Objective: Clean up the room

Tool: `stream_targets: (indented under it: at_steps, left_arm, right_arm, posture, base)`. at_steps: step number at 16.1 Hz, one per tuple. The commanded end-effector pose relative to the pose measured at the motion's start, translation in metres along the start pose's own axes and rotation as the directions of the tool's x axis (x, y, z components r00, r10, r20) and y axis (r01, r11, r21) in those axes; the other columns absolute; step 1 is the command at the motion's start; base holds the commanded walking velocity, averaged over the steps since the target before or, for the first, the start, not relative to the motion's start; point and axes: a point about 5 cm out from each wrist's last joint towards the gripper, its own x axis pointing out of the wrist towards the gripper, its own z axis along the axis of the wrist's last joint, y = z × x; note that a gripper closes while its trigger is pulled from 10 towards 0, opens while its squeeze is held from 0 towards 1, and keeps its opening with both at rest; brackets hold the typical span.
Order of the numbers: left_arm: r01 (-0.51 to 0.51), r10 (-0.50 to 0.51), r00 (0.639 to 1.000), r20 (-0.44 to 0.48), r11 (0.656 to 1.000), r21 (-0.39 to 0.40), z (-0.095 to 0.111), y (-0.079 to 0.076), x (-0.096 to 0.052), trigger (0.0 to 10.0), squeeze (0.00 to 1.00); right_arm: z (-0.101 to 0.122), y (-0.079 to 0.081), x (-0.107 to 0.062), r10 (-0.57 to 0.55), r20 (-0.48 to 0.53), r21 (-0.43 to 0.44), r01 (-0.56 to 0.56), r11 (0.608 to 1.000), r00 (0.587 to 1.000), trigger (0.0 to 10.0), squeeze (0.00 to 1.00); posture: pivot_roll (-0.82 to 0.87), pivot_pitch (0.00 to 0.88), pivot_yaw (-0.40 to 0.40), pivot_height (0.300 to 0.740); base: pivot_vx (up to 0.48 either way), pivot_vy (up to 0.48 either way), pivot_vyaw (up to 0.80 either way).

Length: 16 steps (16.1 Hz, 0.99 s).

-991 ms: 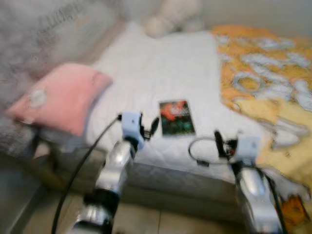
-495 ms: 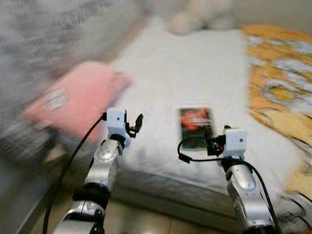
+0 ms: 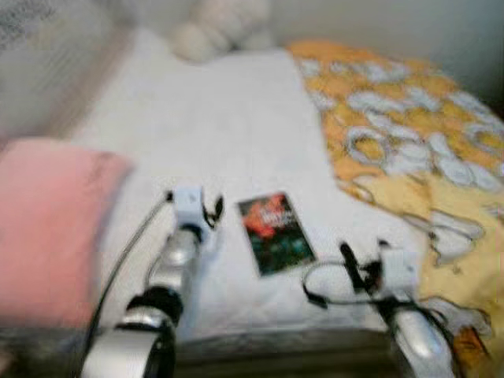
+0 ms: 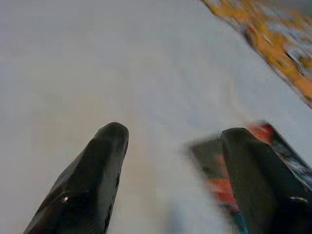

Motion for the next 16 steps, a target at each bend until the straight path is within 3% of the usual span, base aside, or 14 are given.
stream_targets:
  at_steps: [1, 3, 6, 8, 9, 11, 13, 16]
  left_arm:
    - [0.053, -0.053, 0.999, 0.002, 0.998, -0.014, 0.000, -0.031, 0.003, 10.0, 0.00]
    - [0.074, -0.074, 0.997, -0.021, 0.997, -0.004, -0.011, -0.049, -0.002, 10.0, 0.00]
    - [0.035, -0.038, 0.998, -0.048, 0.998, -0.045, -0.023, -0.048, -0.007, 10.0, 0.00]
    - [0.018, -0.017, 1.000, -0.008, 0.998, 0.062, -0.024, -0.048, -0.011, 10.0, 0.00]
    - [-0.009, -0.011, 0.997, 0.081, 0.971, 0.240, -0.021, -0.051, -0.015, 10.0, 0.00]
    - [-0.069, 0.011, 0.988, 0.152, 0.921, 0.384, -0.025, -0.052, -0.022, 10.0, 0.00]
    - [-0.080, 0.030, 0.991, 0.128, 0.908, 0.412, -0.038, -0.052, -0.029, 10.0, 0.00]
    - [-0.146, 0.121, 0.988, 0.091, 0.922, 0.359, -0.045, -0.033, -0.032, 10.0, 0.00]
  right_arm:
    - [-0.003, -0.013, -0.015, -0.027, -0.026, -0.023, 0.026, 0.999, 0.999, 10.0, 0.00]
    - [-0.009, -0.012, -0.032, -0.017, -0.060, -0.031, 0.015, 0.999, 0.998, 10.0, 0.00]
    - [-0.007, -0.005, -0.038, 0.031, -0.067, -0.054, -0.034, 0.998, 0.997, 10.0, 0.00]
    - [-0.006, -0.002, -0.042, 0.041, -0.069, -0.028, -0.043, 0.999, 0.997, 10.0, 0.00]
    - [-0.004, 0.003, -0.044, 0.077, -0.041, 0.051, -0.075, 0.996, 0.996, 10.0, 0.00]
    - [-0.006, 0.009, -0.042, 0.127, -0.034, 0.124, -0.122, 0.985, 0.991, 10.0, 0.00]
    - [-0.017, 0.017, -0.037, 0.139, -0.063, 0.138, -0.129, 0.982, 0.988, 10.0, 0.00]
    - [-0.022, 0.030, -0.033, 0.154, -0.073, 0.159, -0.141, 0.977, 0.985, 10.0, 0.00]
  posture:
    - [-0.10, 0.019, -0.139, 0.740]
    - [-0.12, 0.058, -0.145, 0.740]
    - [-0.13, 0.091, -0.140, 0.740]
    - [-0.13, 0.109, -0.136, 0.740]
    - [-0.13, 0.126, -0.136, 0.740]
    - [-0.12, 0.147, -0.136, 0.740]
    - [-0.08, 0.192, -0.119, 0.740]
    - [-0.04, 0.222, -0.085, 0.740]
  base:
    - [0.000, 0.000, -0.77]
    - [0.000, 0.000, -0.38]
    - [0.186, -0.258, 0.00]
    - [0.217, 0.000, 0.00]
    - [0.000, 0.000, 0.00]
    - [0.000, 0.000, 0.00]
    - [0.000, 0.000, 0.00]
    - [0.000, 0.000, 0.00]
